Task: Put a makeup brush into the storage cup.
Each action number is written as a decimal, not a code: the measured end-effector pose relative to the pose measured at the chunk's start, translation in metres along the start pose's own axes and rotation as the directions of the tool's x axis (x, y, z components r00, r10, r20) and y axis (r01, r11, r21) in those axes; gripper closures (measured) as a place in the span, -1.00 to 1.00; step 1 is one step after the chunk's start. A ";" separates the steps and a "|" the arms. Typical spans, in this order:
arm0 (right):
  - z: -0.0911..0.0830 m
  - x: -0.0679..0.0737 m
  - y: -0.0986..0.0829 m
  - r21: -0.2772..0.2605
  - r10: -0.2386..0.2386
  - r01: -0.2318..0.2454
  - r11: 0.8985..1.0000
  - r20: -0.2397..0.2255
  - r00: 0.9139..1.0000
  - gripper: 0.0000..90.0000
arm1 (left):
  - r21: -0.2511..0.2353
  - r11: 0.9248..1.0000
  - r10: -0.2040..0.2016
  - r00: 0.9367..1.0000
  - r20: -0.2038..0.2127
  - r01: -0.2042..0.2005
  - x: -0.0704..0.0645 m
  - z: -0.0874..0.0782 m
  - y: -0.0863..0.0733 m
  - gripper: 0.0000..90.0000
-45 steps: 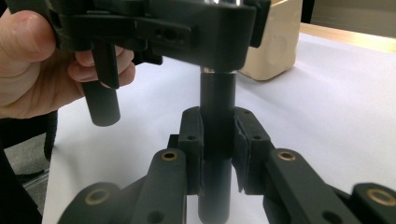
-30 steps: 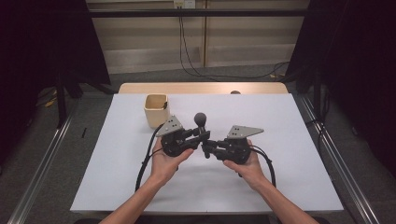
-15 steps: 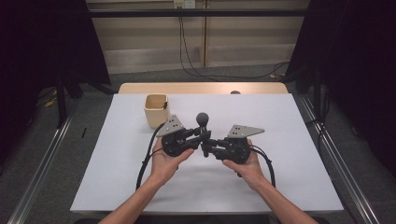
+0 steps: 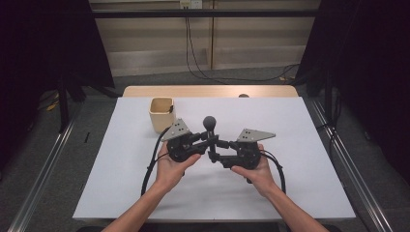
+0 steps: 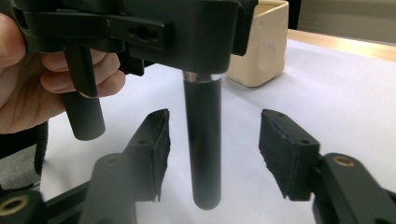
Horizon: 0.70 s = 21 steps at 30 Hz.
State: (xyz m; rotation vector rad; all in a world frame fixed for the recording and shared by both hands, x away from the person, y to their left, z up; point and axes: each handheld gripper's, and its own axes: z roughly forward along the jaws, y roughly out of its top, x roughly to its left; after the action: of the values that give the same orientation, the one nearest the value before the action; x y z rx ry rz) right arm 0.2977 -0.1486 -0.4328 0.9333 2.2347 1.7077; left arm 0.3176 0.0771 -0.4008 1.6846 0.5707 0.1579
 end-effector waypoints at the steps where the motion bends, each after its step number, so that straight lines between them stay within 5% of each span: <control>1: -0.001 0.000 0.000 0.000 -0.005 0.005 1.000 0.002 1.000 -0.18 | 0.000 1.000 0.004 1.000 -0.002 -0.004 -0.001 -0.001 0.001 0.57; 11: -0.004 -0.003 0.002 -0.014 0.036 -0.036 0.999 0.001 0.999 -0.86 | 0.002 1.000 0.003 1.000 -0.026 -0.003 0.005 -0.003 0.001 0.57; 21: -0.013 -0.006 0.002 -0.026 0.045 -0.043 0.999 0.063 0.997 -0.97 | 0.004 1.000 0.000 0.999 -0.036 0.001 0.006 -0.008 0.002 0.57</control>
State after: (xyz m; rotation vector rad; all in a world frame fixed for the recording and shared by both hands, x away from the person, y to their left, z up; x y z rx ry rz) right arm 0.2968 -0.1626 -0.4279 1.0233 2.1644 1.6952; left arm 0.3203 0.0869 -0.3986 1.6883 0.5986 0.1872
